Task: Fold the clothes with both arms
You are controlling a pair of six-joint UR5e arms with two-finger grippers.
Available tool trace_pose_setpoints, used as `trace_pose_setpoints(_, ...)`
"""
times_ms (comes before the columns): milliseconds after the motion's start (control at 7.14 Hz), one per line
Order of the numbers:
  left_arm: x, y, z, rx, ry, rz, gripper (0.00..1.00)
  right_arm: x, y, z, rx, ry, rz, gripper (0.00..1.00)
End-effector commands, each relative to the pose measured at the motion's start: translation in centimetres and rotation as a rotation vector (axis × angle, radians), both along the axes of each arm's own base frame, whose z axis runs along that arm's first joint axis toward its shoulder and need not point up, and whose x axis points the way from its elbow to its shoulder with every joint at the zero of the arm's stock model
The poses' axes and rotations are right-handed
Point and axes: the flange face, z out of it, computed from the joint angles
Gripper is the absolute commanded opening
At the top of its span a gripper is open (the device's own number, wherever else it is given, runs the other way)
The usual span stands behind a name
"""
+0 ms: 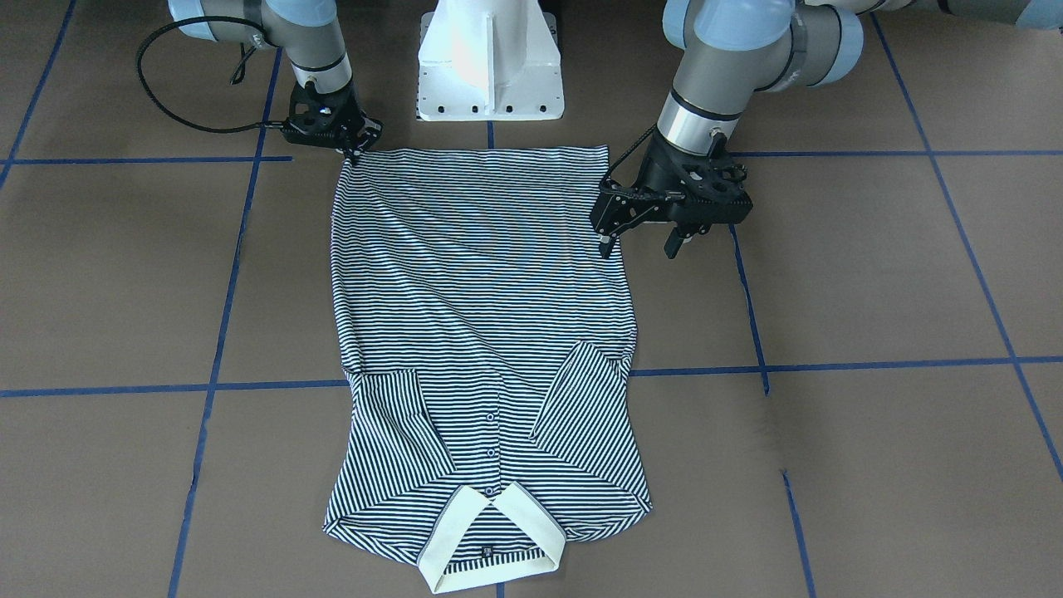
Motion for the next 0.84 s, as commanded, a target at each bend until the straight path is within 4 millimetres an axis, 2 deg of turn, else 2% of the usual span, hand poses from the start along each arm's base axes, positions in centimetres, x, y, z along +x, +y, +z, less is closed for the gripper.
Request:
trace_pose_setpoints(0,1.9,1.8,0.6,-0.029,0.001,0.029,1.0,0.0,-0.5,-0.9,0.007,-0.017,0.013,0.0)
trace_pose_setpoints(140,4.0,4.3,2.3,-0.149,0.011,0.003,1.0,0.0,-1.6,-2.6,0.009,-0.049,0.03,0.0)
trace_pose_setpoints(280,6.7,7.8,3.4,-0.259,0.017,-0.012,1.0,0.8,-2.0,-3.7,0.02,-0.073,0.035,0.0)
trace_pose_setpoints(420,9.0,11.7,3.4,-0.314,-0.034,-0.031,1.0,1.0,-1.9,-4.3,0.024,-0.085,0.032,0.0)
trace_pose_setpoints(560,9.0,15.7,2.0,-0.352,-0.071,-0.038,1.0,1.1,-2.1,-4.4,0.026,-0.088,0.034,0.0)
trace_pose_setpoints(700,9.1,18.9,2.9,-0.402,-0.085,-0.032,1.0,0.8,-2.3,-5.5,0.03,-0.107,0.035,0.0)
